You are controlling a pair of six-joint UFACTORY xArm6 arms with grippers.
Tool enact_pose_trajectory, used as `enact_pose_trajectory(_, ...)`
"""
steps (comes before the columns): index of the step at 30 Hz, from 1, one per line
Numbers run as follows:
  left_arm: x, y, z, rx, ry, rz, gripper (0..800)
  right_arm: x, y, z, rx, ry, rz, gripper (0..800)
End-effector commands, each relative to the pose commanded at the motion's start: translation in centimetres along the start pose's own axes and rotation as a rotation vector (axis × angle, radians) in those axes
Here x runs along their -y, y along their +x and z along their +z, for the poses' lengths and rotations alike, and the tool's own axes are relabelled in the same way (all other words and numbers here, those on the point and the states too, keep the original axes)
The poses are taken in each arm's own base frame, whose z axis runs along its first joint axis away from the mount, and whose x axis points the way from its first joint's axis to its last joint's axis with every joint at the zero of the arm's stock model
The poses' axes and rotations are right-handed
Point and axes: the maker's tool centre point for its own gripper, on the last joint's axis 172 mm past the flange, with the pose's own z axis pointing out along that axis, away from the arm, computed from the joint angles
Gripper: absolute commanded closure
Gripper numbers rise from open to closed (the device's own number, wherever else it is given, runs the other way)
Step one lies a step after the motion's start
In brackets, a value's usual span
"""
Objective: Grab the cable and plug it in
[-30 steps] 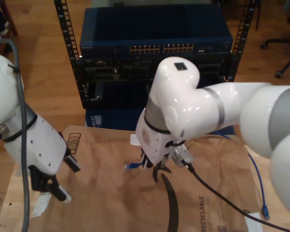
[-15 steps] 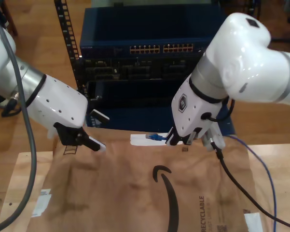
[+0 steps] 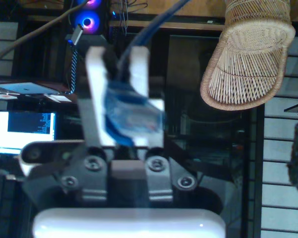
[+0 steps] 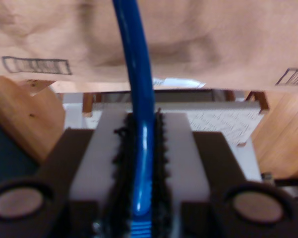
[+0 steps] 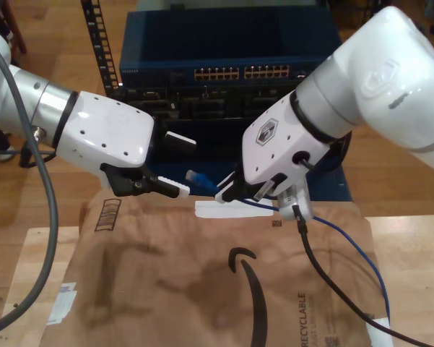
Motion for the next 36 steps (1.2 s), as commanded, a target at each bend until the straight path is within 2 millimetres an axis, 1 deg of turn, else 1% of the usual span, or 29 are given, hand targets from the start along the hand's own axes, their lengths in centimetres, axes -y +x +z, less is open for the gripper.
enact_pose_trajectory(3, 0.0, 0.0, 0.1, 0.007, 0.001, -0.004, 31, 0.2, -0.1, -0.2, 0.005, 0.003, 0.004, 798)
enact_pose_trajectory(6, 0.3, -0.2, 0.2, 0.013, 0.012, -0.002, 84, 0.3, -0.2, -0.3, 0.006, 0.006, 0.003, 798)
enact_pose_trajectory(9, 0.8, -0.2, 0.4, 0.020, 0.030, -0.007, 171, 0.2, -0.2, -0.2, 0.006, 0.004, 0.003, 798)
enact_pose_trajectory(11, 1.2, -0.3, 0.5, 0.026, 0.044, -0.009, 206, 0.2, -0.2, -0.3, 0.007, 0.005, 0.002, 798)
enact_pose_trajectory(13, 1.3, -0.3, 0.5, 0.026, 0.045, -0.007, 275, 0.1, -0.2, -0.2, 0.006, 0.003, 0.000, 798)
enact_pose_trajectory(15, 1.3, -0.3, 0.6, 0.027, 0.046, -0.008, 295, 0.0, -0.3, -0.3, 0.007, 0.001, 0.000, 798)
enact_pose_trajectory(16, 1.3, -0.3, 0.6, 0.027, 0.046, -0.008, 323, -0.1, -0.3, -0.3, 0.006, -0.001, 0.000, 798)
enact_pose_trajectory(20, 1.3, -0.3, 0.5, 0.027, 0.044, -0.009, 338, -0.1, -0.3, -0.4, 0.006, 0.001, -0.003, 798)
enact_pose_trajectory(22, 1.3, -0.3, 0.5, 0.028, 0.044, -0.009, 370, -0.2, -0.3, -0.4, 0.006, 0.001, -0.003, 798)
enact_pose_trajectory(25, 1.2, -0.3, 0.5, 0.028, 0.042, -0.009, 395, -0.2, -0.3, -0.4, 0.008, 0.001, -0.002, 798)
enact_pose_trajectory(28, 1.0, -1.0, 0.5, 0.060, 0.033, -0.007, 417, -0.2, -0.3, -0.4, 0.008, 0.002, -0.003, 798)
enact_pose_trajectory(30, 0.9, -1.1, 0.6, 0.072, 0.027, 0.003, 434, -0.2, -0.3, -0.4, 0.007, 0.002, -0.004, 798)
enact_pose_trajectory(36, 0.8, -0.7, 0.3, 0.075, 0.016, 0.003, 452, -0.3, -0.3, -0.4, 0.007, 0.002, -0.004, 798)
